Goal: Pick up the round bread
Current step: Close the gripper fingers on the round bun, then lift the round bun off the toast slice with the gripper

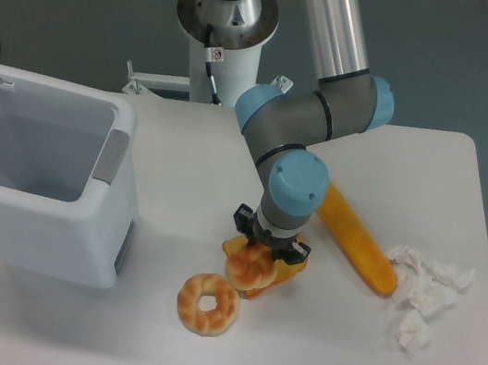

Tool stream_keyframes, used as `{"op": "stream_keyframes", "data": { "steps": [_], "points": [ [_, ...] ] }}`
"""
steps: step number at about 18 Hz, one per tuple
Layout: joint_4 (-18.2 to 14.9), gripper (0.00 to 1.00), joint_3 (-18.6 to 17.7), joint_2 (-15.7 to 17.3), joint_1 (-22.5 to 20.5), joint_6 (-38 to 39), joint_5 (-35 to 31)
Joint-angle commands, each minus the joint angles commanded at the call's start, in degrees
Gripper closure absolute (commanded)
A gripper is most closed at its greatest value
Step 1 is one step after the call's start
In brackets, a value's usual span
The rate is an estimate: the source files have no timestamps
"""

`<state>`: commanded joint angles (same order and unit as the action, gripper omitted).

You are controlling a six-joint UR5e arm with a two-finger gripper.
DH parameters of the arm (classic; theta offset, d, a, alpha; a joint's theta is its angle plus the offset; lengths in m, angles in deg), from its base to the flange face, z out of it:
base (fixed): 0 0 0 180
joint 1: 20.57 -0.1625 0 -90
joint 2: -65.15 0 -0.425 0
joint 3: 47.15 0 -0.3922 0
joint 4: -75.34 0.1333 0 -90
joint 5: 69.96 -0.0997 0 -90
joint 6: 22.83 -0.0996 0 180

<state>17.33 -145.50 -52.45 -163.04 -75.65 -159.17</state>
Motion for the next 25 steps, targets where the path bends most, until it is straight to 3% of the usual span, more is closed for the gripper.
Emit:
{"op": "stream_keyframes", "data": {
  "steps": [6, 11, 19, 25],
  "points": [
    [-0.09, 0.80, 0.26, 0.17, 0.00, -0.26, -0.09],
    [-0.26, 0.80, 2.54, 0.88, -0.09, -0.44, -0.09],
    [-0.79, 0.79, 4.13, 5.53, -0.26, -6.06, 0.00],
    [-0.79, 0.79, 4.83, 10.28, -0.53, -16.43, 0.44]
  ]
}}
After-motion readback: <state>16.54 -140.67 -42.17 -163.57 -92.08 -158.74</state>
